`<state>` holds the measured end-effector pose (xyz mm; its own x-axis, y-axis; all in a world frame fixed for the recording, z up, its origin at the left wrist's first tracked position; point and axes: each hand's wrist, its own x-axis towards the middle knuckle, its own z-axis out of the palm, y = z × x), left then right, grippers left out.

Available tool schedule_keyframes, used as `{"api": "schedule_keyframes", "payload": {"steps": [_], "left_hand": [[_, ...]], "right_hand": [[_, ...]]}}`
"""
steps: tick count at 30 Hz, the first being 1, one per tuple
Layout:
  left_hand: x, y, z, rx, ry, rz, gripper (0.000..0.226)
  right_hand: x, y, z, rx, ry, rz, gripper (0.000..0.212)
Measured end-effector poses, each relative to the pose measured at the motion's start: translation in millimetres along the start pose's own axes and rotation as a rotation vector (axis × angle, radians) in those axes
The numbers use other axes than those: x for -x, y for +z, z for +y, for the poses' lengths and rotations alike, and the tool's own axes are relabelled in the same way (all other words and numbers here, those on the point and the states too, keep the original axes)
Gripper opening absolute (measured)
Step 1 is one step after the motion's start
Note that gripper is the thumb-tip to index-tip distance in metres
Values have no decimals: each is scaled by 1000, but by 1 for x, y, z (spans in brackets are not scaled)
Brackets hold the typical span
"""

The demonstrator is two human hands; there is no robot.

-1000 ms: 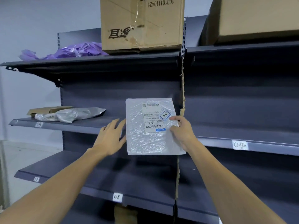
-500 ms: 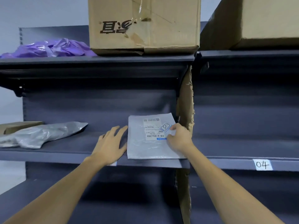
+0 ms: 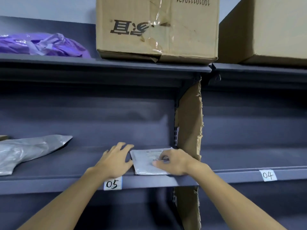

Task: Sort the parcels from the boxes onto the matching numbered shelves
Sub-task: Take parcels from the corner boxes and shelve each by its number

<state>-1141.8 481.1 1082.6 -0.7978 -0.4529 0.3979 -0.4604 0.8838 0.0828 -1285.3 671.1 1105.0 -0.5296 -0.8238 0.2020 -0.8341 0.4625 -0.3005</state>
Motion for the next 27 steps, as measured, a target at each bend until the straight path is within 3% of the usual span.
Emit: {"api": "schedule_keyframes", "payload": {"steps": [2, 14, 27], "left_hand": [[-4, -1, 0, -3, 11, -24, 59], [-26, 6, -3, 54, 21, -140, 56], [-24, 7, -3, 104, 41, -148, 52]], "right_hand": [[-2, 3, -2, 1, 38, -93, 65], [-48, 4, 7, 69, 131, -273, 71], [-71, 14, 16, -3, 183, -177, 71]]}}
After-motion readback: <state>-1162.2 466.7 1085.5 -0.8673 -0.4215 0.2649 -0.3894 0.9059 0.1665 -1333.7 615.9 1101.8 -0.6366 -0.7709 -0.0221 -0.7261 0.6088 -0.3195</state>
